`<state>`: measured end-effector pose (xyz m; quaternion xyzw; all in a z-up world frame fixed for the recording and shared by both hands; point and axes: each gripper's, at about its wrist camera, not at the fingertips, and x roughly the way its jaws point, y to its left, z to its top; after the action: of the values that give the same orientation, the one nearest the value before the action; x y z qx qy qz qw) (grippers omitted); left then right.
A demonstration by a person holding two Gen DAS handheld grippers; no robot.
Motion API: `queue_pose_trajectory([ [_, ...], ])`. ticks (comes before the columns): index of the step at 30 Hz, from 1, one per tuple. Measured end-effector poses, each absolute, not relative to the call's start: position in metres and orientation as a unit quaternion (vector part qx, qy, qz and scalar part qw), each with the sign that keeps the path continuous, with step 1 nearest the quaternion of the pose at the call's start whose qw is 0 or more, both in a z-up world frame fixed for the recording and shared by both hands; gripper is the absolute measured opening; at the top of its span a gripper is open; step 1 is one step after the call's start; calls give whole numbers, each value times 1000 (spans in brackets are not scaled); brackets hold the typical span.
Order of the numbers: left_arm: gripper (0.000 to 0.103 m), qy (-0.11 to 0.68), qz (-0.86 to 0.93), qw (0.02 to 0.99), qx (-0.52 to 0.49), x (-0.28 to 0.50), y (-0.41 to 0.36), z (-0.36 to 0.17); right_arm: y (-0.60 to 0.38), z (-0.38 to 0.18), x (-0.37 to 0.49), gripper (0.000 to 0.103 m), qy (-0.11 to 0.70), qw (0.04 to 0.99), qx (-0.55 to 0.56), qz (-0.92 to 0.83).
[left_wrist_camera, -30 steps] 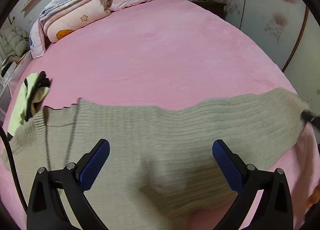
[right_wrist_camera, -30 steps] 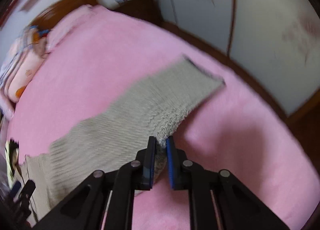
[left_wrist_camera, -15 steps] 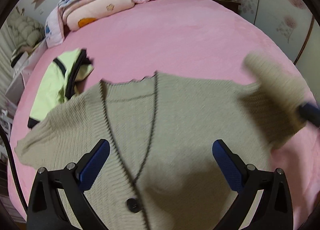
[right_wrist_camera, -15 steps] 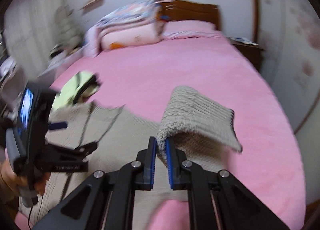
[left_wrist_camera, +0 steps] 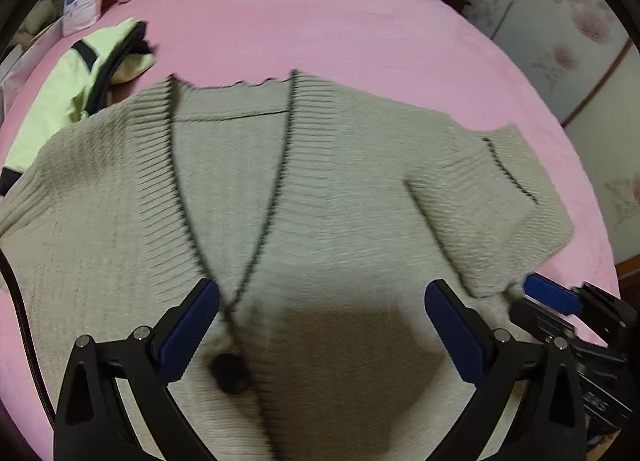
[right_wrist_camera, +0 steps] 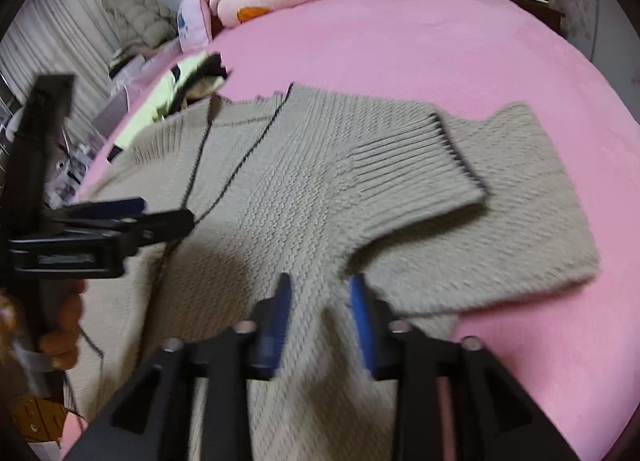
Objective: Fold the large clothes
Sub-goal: 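Fold the held sleeve across the cardigan body with the right tool, release, then grasp the cuff of the other sleeve with the left tool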
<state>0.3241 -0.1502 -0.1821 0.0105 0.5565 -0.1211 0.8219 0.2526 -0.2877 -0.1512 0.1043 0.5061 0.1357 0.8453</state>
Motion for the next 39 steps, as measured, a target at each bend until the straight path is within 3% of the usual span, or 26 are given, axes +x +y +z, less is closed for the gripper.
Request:
queue_pose_trajectory([
  [9, 102, 529, -145, 833, 73, 316, -239, -178, -350, -128, 203, 36, 459, 876, 146, 0],
  [13, 76, 534, -135, 828, 101, 319, -279, -188, -375, -137, 191, 36, 460, 870, 174, -30],
  [21, 75, 530, -120, 822, 170, 317, -323, -207, -391, -147, 173, 36, 460, 864, 198, -46],
  [30, 82, 526, -121, 823, 180, 312, -321, -213, -380, -133, 164, 36, 442, 879, 172, -50],
  [33, 80, 522, -108, 824, 193, 315, -323, -219, -377, -132, 166, 36, 442, 880, 167, -51],
  [35, 51, 522, -107, 823, 197, 319, -323, -221, -375, -131, 166, 36, 444, 880, 161, -54],
  [36, 22, 529, -111, 818, 197, 322, -324, -223, -374, -131, 165, 36, 444, 880, 159, -56],
  [37, 12, 535, -110, 815, 196, 324, -324, -224, -373, -130, 164, 36, 444, 880, 158, -56],
  [39, 8, 535, -105, 818, 183, 328, -318, -220, -373, -129, 161, 36, 443, 881, 157, -57],
])
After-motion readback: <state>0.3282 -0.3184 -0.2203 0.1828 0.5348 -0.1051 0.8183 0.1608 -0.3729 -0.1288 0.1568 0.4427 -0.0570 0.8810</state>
